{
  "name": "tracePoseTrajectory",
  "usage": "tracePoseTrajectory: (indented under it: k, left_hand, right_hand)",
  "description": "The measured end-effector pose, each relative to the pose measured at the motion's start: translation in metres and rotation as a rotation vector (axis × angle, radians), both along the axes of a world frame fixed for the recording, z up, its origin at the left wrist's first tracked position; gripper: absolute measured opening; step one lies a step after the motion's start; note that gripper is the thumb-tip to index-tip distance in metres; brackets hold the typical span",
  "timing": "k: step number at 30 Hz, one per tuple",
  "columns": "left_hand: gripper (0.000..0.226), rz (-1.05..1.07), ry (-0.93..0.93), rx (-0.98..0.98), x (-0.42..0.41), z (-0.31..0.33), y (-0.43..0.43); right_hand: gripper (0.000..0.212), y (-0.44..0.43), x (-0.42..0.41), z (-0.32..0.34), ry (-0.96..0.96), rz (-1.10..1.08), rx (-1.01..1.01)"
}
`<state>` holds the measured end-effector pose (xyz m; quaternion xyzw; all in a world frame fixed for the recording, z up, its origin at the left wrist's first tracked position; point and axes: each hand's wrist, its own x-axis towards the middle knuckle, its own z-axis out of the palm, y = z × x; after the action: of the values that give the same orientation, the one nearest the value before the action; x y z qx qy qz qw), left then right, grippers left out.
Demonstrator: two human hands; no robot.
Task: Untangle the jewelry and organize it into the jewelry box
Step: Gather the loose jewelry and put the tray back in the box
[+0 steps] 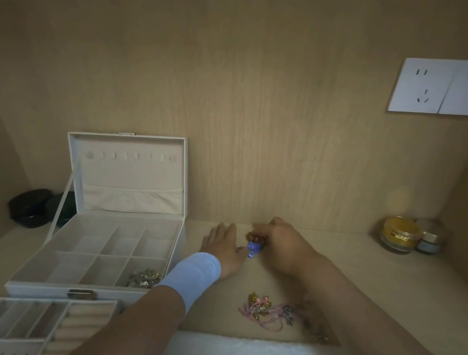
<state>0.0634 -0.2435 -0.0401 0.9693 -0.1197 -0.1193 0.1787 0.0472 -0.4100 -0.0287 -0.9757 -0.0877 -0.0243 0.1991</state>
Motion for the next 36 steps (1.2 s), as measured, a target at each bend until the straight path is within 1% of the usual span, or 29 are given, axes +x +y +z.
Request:
tracePoseTrajectory:
  k: [2, 4, 5, 7, 8, 10, 12, 16, 17, 21, 23, 25, 27, 29, 31, 32, 34, 36]
  left_hand:
    - [0.067, -0.023, -0.025, -0.068, 0.000, 0.004, 0.000]
    - [0.065, -0.023, -0.089, -0.124, 0.000, 0.012, 0.007]
    - [0.064, -0.029, -0.135, -0.107, 0.000, 0.017, 0.012]
    - [0.059, -0.056, -0.199, 0.035, -0.004, 0.026, 0.023]
    - [0.056, -0.063, -0.186, 0.118, -0.008, 0.031, 0.028]
    - [0.058, -0.054, -0.087, 0.198, -0.011, 0.032, 0.034]
    - [0.056, -0.055, -0.042, 0.154, -0.010, 0.028, 0.038]
    - [0.033, -0.051, -0.106, 0.026, -0.003, 0.024, 0.031]
    - [0.032, -0.049, -0.110, 0.011, -0.002, 0.024, 0.029]
    - [0.042, -0.053, -0.124, -0.053, -0.005, 0.032, 0.033]
    - [0.039, -0.069, -0.180, -0.113, -0.013, 0.038, 0.046]
    - [0.034, -0.120, -0.321, -0.132, -0.024, 0.044, 0.064]
    - [0.033, -0.121, -0.463, -0.084, -0.035, 0.049, 0.085]
    - [0.039, -0.041, -0.507, 0.054, -0.045, 0.052, 0.110]
    - [0.049, 0.073, -0.426, 0.226, -0.053, 0.051, 0.137]
    - [0.054, 0.120, -0.345, 0.291, -0.056, 0.048, 0.150]
    - [0.062, 0.183, -0.178, 0.357, -0.059, 0.044, 0.173]
    - [0.063, 0.199, -0.073, 0.335, -0.063, 0.043, 0.188]
  right_hand:
    - [0.044, -0.002, 0.000, 0.000, -0.054, -0.035, -0.003]
    - [0.035, 0.002, -0.005, 0.005, -0.103, -0.047, -0.008]
    - [0.027, 0.006, -0.007, 0.007, -0.105, -0.038, 0.006]
    - [0.016, 0.017, -0.012, 0.011, -0.057, -0.002, 0.038]
    - [0.014, 0.024, -0.013, 0.011, -0.032, 0.021, 0.043]
    - [0.019, 0.033, -0.013, 0.007, 0.012, 0.050, 0.025]
    - [0.024, 0.038, -0.011, 0.002, 0.039, 0.052, 0.007]
    - [0.024, 0.037, -0.001, -0.001, 0.035, 0.027, 0.001]
    - [0.025, 0.036, 0.000, 0.000, 0.046, 0.024, -0.009]
    - [0.031, 0.040, -0.002, 0.008, 0.046, 0.009, -0.039]
    - [0.035, 0.049, -0.007, 0.017, 0.001, -0.013, -0.040]
    - [0.039, 0.065, -0.016, 0.027, -0.029, -0.001, -0.021]
    - [0.044, 0.085, -0.027, 0.035, -0.039, 0.039, 0.020]
    - [0.057, 0.107, -0.040, 0.040, 0.014, 0.082, 0.059]
    - [0.072, 0.126, -0.051, 0.043, 0.113, 0.132, 0.079]
    - [0.075, 0.134, -0.055, 0.043, 0.168, 0.152, 0.080]
    - [0.071, 0.147, -0.061, 0.042, 0.250, 0.178, 0.093]
    - [0.067, 0.157, -0.064, 0.039, 0.251, 0.171, 0.106]
